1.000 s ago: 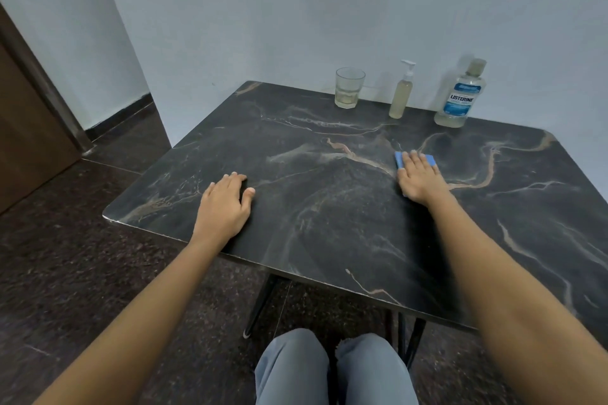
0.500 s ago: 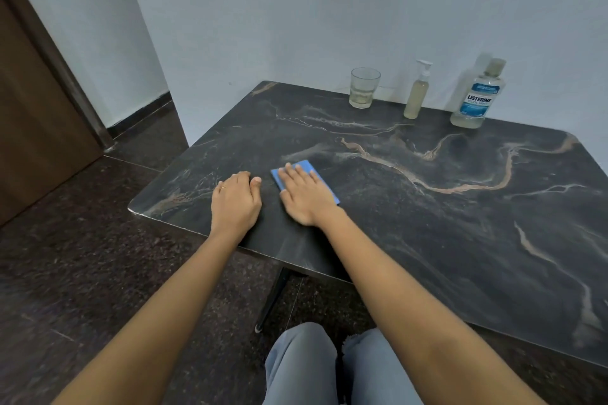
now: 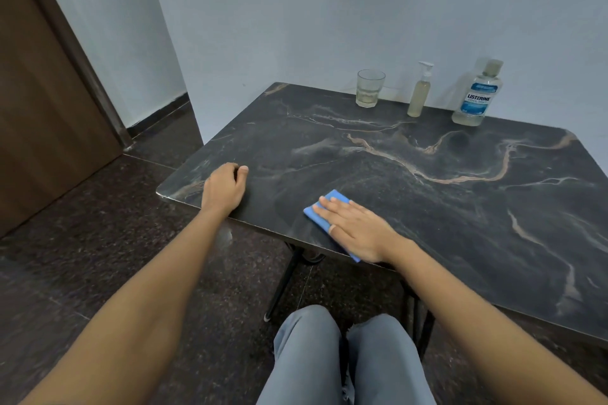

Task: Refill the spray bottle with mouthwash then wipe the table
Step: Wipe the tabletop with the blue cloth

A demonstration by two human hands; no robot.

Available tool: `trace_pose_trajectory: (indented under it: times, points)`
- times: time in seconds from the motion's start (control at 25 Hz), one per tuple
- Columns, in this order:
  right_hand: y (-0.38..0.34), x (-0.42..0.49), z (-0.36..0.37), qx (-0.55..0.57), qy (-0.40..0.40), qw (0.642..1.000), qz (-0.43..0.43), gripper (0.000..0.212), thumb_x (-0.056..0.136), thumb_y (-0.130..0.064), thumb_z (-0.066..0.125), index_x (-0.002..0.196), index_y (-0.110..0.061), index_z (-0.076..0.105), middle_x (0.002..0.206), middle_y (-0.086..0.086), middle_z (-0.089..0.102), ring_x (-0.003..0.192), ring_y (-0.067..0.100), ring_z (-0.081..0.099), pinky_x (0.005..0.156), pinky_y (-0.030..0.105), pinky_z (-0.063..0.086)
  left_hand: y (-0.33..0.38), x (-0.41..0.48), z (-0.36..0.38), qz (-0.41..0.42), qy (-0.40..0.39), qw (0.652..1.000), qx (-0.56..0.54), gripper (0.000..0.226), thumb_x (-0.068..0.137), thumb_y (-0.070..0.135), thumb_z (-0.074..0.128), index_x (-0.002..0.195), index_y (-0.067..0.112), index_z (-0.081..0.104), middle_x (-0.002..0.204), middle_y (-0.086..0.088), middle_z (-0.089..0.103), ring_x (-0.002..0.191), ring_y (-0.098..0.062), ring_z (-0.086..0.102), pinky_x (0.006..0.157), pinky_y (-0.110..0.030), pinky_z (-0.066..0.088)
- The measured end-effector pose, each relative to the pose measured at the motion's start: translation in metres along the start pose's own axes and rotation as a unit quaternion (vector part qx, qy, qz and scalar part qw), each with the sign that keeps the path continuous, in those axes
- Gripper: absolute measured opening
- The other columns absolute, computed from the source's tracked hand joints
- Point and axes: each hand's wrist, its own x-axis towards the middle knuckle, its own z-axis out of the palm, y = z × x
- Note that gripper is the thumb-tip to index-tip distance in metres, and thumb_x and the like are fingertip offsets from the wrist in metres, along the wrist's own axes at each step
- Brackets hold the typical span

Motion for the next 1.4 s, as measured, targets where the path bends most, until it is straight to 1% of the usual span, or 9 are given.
trace_pose_trajectory:
  times: [0.08, 0.2, 0.44, 0.56, 0.72, 0.84, 1.08, 1.28, 1.4]
  points:
    - [0.023, 0.012, -0.006, -0.01, 0.005, 0.999, 0.036, 0.051, 0.104, -0.032, 0.022, 0.153, -0.027, 0.011, 0.161, -0.005, 0.006, 0.148, 0.009, 0.004, 0.12, 0.033, 0.003, -0.018, 0.01, -0.008, 0.035, -0.028, 0.997, 0.058, 0.038, 0.1, 0.035, 0.039, 0.116, 0.008, 0.06, 0.115, -0.014, 0.064, 0.109, -0.034, 0.055, 0.091, -0.045, 0.043]
    - [0.066, 0.036, -0.014, -0.001, 0.016, 0.994, 0.112, 0.051, 0.104, -0.031, 0.022, 0.153, -0.025, 0.012, 0.161, -0.002, 0.007, 0.148, 0.012, 0.005, 0.119, 0.035, 0.005, -0.037, 0.025, -0.013, 0.059, -0.055, 0.993, 0.091, 0.043, 0.099, 0.037, 0.043, 0.127, 0.007, 0.054, 0.123, -0.015, 0.06, 0.116, -0.033, 0.053, 0.096, -0.045, 0.042]
    - [0.128, 0.117, -0.028, 0.017, 0.023, 0.97, 0.242, 0.054, 0.102, -0.032, 0.017, 0.154, -0.02, 0.008, 0.162, 0.001, 0.002, 0.149, 0.017, 0.002, 0.12, 0.039, 0.001, -0.048, 0.031, 0.002, 0.075, 0.004, 0.994, 0.079, 0.042, 0.098, 0.04, 0.042, 0.124, 0.01, 0.055, 0.117, -0.01, 0.063, 0.108, -0.029, 0.057, 0.09, -0.042, 0.042]
    - [0.129, 0.162, -0.028, 0.027, 0.031, 0.964, 0.262, 0.055, 0.101, -0.033, 0.015, 0.154, -0.019, 0.006, 0.162, 0.001, -0.001, 0.149, 0.018, -0.001, 0.12, 0.039, -0.001, -0.054, 0.034, 0.004, 0.083, 0.023, 0.993, 0.076, 0.039, 0.098, 0.038, 0.043, 0.123, 0.011, 0.056, 0.115, -0.008, 0.064, 0.106, -0.027, 0.057, 0.089, -0.041, 0.042]
    - [0.109, 0.206, -0.029, 0.011, 0.027, 0.974, 0.226, 0.055, 0.102, -0.032, 0.015, 0.154, -0.016, 0.007, 0.162, 0.003, 0.001, 0.149, 0.02, 0.001, 0.121, 0.041, 0.001, -0.053, 0.035, 0.006, 0.095, 0.038, 0.992, 0.07, 0.035, 0.098, 0.034, 0.045, 0.121, 0.01, 0.057, 0.114, -0.008, 0.064, 0.107, -0.027, 0.057, 0.089, -0.04, 0.041]
    - [0.048, 0.231, -0.023, -0.016, 0.016, 0.989, 0.143, 0.055, 0.102, -0.031, 0.018, 0.153, -0.013, 0.009, 0.162, 0.006, 0.004, 0.149, 0.021, 0.005, 0.121, 0.042, 0.006, -0.052, 0.033, 0.004, 0.092, 0.04, 0.993, 0.055, 0.033, 0.099, 0.031, 0.043, 0.119, 0.01, 0.058, 0.115, -0.007, 0.065, 0.108, -0.026, 0.058, 0.09, -0.04, 0.042]
    - [-0.081, 0.198, 0.011, -0.002, -0.002, 0.999, -0.033, 0.055, 0.102, -0.032, 0.021, 0.154, -0.017, 0.009, 0.162, 0.003, 0.005, 0.149, 0.017, 0.003, 0.12, 0.039, 0.003, -0.045, 0.025, -0.003, -0.009, 0.098, 0.994, 0.037, 0.034, 0.101, 0.033, 0.035, 0.09, 0.014, 0.061, 0.088, -0.008, 0.067, 0.085, -0.031, 0.06, 0.07, -0.039, 0.042]
    - [-0.086, 0.102, 0.019, 0.002, -0.002, 0.991, -0.137, 0.053, 0.103, -0.033, 0.019, 0.153, -0.023, 0.007, 0.161, -0.004, 0.001, 0.148, 0.01, -0.003, 0.12, 0.031, -0.004, -0.039, 0.018, -0.009, -0.041, 0.095, 0.995, -0.012, 0.041, 0.101, 0.038, 0.034, 0.074, 0.011, 0.05, 0.071, -0.006, 0.058, 0.072, -0.029, 0.055, 0.064, -0.038, 0.04]
    - [-0.048, 0.057, 0.013, 0.01, 0.003, 0.99, -0.138, 0.052, 0.103, -0.033, 0.022, 0.153, -0.027, 0.01, 0.161, -0.009, 0.004, 0.147, 0.004, -0.001, 0.118, 0.023, -0.005, -0.039, 0.017, -0.011, -0.055, 0.101, 0.993, -0.026, 0.043, 0.101, 0.041, 0.033, 0.073, 0.012, 0.05, 0.071, -0.003, 0.057, 0.07, -0.026, 0.053, 0.064, -0.037, 0.039]
